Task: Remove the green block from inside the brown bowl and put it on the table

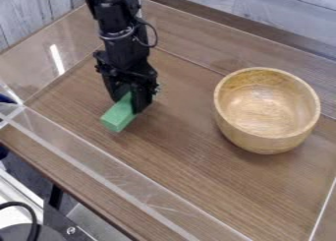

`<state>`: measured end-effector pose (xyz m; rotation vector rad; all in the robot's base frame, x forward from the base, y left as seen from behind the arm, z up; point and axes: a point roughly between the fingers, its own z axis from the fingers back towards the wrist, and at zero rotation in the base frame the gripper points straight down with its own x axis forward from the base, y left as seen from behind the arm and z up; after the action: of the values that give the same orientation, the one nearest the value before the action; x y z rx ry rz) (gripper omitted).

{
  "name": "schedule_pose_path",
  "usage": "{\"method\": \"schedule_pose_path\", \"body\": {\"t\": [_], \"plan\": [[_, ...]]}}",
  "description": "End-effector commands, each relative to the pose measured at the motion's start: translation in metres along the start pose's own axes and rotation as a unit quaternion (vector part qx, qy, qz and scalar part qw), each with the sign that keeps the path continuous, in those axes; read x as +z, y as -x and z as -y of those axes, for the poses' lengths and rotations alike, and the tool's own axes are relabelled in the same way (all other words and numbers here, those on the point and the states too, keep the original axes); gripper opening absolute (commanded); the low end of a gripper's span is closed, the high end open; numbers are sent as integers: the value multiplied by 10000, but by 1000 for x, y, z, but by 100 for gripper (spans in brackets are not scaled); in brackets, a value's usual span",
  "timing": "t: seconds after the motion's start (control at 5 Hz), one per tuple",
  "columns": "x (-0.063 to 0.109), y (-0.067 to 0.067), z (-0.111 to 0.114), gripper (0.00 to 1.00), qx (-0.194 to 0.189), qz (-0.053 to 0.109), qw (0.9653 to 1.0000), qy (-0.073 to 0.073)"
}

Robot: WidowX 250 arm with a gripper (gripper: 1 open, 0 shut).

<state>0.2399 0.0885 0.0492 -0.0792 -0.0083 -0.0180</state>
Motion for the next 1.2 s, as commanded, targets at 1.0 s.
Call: {"method": "schedule_pose_path", "body": {"t": [1.0], "plan": [[14,-1,56,0,-605,236,9979,75]]}}
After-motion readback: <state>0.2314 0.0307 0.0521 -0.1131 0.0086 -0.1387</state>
